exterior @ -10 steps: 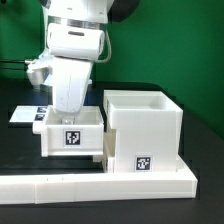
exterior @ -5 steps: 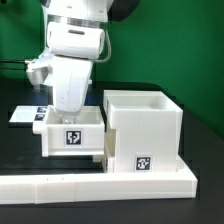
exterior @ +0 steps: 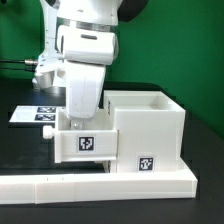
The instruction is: Assemble drawer
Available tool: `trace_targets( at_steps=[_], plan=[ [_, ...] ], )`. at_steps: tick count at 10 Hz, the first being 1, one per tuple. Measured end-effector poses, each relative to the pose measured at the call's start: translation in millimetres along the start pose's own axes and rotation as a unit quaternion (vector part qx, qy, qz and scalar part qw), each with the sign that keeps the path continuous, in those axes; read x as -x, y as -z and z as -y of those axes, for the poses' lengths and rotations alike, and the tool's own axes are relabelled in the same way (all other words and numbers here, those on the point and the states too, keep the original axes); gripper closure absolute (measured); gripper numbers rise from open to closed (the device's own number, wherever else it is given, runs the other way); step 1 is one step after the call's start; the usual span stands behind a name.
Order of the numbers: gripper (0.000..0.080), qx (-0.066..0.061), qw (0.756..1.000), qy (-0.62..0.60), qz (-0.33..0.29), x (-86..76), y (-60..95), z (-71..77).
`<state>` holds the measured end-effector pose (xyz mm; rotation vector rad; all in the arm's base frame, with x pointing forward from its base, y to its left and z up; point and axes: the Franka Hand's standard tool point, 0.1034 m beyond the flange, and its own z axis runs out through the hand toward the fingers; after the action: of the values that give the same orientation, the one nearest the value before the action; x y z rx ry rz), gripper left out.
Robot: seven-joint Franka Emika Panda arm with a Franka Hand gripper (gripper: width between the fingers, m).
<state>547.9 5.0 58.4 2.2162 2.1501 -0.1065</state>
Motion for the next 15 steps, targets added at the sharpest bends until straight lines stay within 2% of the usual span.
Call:
trace_targets(
  at_steps=[4, 8, 15],
  plan=[
    [0.0757, -0.001, 1.0, 0.001, 0.001, 0.6, -1.0, 0.9],
    [0.0757, -0.008, 1.0, 0.021, 0.006, 0.3, -0.6, 2.5],
    [0.0757, -0.006, 1.0, 0.024, 0.006, 1.8, -0.6, 2.2]
  ],
)
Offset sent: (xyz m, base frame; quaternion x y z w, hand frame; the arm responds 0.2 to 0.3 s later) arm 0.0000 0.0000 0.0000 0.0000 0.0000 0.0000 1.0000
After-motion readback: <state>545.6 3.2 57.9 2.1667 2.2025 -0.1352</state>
